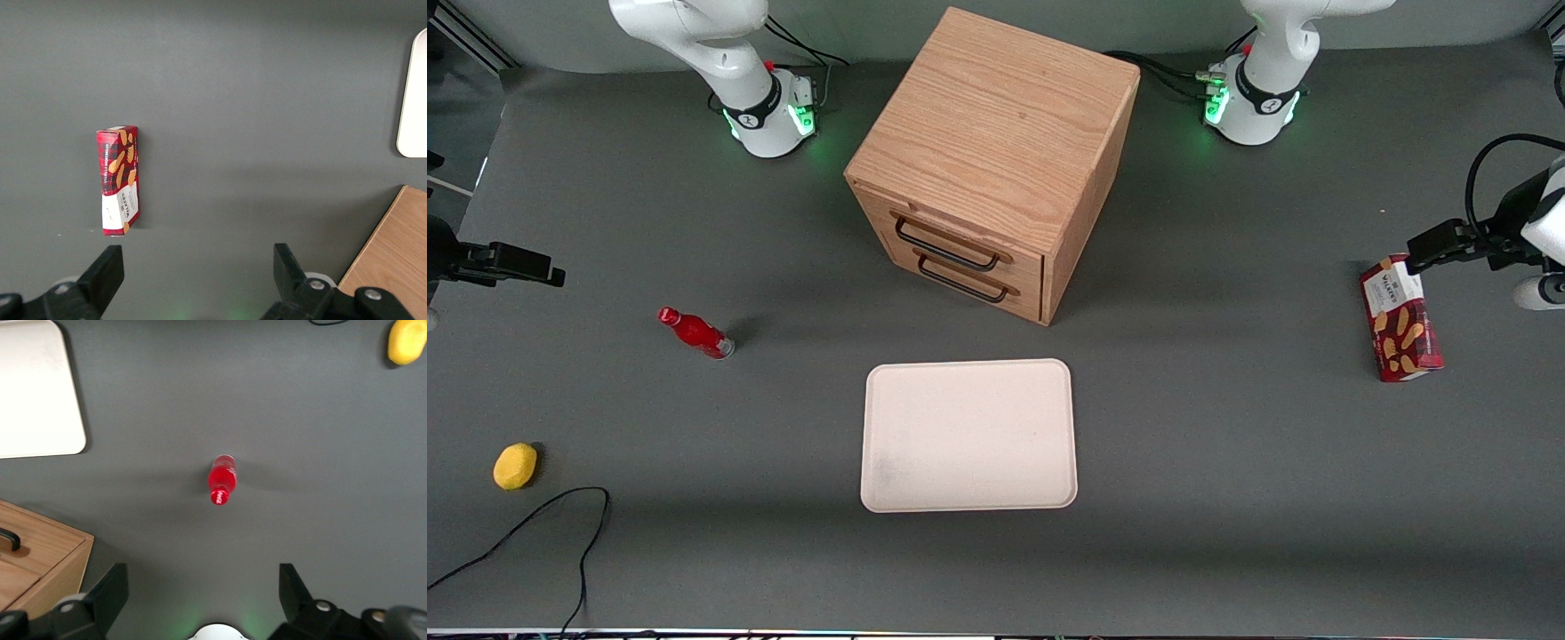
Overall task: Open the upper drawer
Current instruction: 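Move the right gripper toward the upper drawer's black handle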
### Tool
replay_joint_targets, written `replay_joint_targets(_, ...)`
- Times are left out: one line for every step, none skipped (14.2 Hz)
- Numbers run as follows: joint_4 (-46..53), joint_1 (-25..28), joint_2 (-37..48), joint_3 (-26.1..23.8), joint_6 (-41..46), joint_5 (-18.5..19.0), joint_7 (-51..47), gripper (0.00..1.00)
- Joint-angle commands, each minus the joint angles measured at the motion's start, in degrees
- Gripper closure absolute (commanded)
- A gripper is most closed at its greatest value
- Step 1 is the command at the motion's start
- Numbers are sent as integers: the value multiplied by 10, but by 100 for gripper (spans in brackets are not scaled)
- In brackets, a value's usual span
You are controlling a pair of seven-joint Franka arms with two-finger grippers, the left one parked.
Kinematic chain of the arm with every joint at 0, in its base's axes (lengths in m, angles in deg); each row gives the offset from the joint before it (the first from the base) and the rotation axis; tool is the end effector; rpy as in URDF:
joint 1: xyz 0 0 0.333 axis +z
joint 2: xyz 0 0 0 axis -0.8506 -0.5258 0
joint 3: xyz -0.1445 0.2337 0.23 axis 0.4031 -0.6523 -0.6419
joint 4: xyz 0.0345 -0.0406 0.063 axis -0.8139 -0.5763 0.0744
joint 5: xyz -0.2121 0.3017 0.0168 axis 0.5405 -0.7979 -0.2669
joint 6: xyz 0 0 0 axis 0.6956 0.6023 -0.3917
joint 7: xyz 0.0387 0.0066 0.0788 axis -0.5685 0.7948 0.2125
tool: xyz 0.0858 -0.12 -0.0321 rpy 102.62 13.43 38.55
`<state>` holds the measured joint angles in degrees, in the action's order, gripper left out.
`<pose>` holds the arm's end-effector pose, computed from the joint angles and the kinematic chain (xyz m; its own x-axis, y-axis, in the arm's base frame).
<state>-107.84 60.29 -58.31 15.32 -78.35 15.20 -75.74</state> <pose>0.5534 -0.0556 0.5862 0.9857 -0.0486 -0.1615 -0.0596 -0.9962 -0.0641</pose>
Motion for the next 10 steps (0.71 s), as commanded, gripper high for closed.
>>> replay_joint_targets(10, 18, 1, 3, 4, -27, 12, 0)
replay_joint_targets(19, 28, 1, 3, 4, -27, 11, 0)
replay_joint_targets(24, 40, 0, 3, 4, -28, 11, 0)
replay_joint_targets(26, 59, -1, 3, 4, -27, 11, 0)
replay_joint_targets(26, 80, -1, 3, 3, -29, 11, 0)
replay_joint_targets(27, 100, -2, 3, 3, -32, 10, 0)
replay_joint_targets(29, 121, -7, 4, 2, -49, 12, 0)
replay_joint_targets(28, 143, -11, 4, -2, -60, 13, 0)
replay_joint_targets(30, 167, -18, 3, -2, -61, 12, 0)
replay_joint_targets(32, 187, -26, 3, -3, -62, 12, 0)
